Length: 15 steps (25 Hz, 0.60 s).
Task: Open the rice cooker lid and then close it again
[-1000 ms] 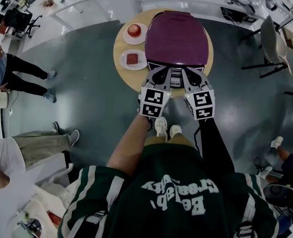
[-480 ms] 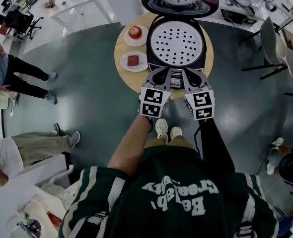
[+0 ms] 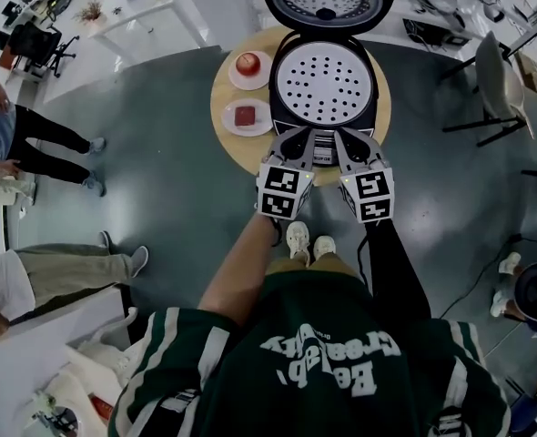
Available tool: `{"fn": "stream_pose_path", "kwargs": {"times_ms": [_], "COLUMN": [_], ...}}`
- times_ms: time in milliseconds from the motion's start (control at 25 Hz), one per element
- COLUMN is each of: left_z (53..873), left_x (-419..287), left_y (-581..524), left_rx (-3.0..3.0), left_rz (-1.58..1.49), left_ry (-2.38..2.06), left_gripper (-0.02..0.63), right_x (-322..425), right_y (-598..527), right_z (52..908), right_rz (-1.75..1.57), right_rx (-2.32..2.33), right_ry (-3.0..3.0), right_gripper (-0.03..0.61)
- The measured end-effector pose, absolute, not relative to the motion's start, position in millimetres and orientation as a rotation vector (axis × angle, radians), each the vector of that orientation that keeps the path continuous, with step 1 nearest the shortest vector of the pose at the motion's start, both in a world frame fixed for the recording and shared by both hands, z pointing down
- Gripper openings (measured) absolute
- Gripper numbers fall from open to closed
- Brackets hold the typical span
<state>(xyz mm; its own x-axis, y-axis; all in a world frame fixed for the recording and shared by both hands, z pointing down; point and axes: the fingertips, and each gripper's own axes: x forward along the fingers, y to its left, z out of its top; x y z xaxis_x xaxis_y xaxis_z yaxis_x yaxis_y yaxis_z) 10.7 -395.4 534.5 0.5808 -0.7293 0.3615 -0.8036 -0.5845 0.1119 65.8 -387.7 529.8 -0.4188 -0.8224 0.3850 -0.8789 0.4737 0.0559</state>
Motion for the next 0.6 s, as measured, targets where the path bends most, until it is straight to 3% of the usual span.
{"fn": "stream_pose_path", "kwargs": {"times_ms": [600], "left_z": [524], "left_x": [5], "left_y": [-403], "left_rx": [2.635], "left_rz": [0.473], "left_ry": [-1.255], "left_gripper": [-0.005], "right_x": [75], "right_y": [-395], "right_z": [515], "right_rz": [0.269], "right_rx": [1.554], "right_ry": [-2.337], "right_gripper": [0.005]}}
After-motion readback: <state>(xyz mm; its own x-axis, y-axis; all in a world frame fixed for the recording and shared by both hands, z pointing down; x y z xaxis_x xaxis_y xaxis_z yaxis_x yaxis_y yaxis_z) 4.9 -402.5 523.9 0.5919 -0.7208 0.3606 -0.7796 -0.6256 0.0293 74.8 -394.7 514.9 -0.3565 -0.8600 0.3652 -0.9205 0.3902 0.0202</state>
